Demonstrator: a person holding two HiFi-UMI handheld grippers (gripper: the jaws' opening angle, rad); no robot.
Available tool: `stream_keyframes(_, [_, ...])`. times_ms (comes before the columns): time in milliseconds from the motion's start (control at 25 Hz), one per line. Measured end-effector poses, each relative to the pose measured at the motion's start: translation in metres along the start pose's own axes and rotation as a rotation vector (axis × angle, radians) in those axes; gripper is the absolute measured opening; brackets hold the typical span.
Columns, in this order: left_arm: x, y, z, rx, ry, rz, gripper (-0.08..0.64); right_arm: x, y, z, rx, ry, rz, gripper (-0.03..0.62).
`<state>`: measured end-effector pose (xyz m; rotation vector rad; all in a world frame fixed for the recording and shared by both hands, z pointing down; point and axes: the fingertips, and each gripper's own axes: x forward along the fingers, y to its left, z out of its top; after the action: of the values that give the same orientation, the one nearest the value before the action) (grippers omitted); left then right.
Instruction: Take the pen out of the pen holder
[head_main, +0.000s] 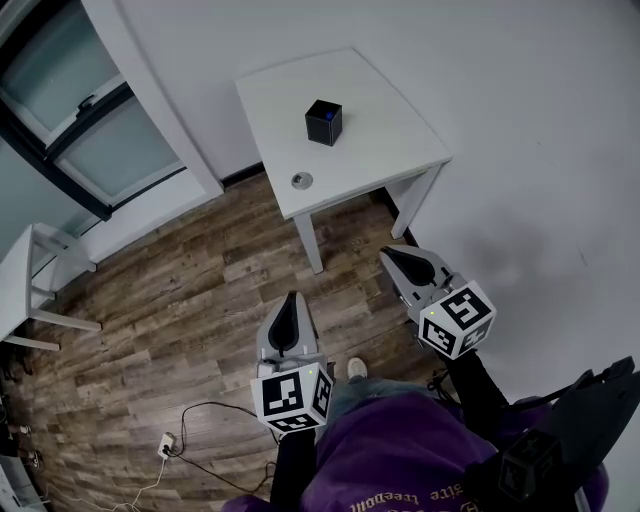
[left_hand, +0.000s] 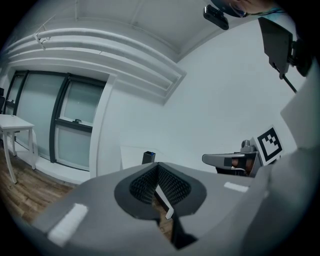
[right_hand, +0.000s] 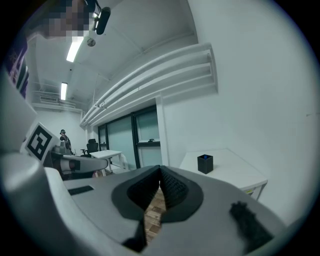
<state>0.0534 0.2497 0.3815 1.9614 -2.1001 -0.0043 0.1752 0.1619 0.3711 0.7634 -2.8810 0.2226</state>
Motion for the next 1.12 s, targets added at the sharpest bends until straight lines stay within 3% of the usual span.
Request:
stream_keyframes(520, [0.054,0.015,0.011,0.001,0.009,-0.003,0.006,0.033,-0.046,0.004,0.021,0.004,-0.042,0.009])
stream_keyframes(1120, [0.164,0.072,0.049,0.024,0.012,-0.11,0.005,0.133,-0.092,0.027,0.038,0.0,-0.134,0.009])
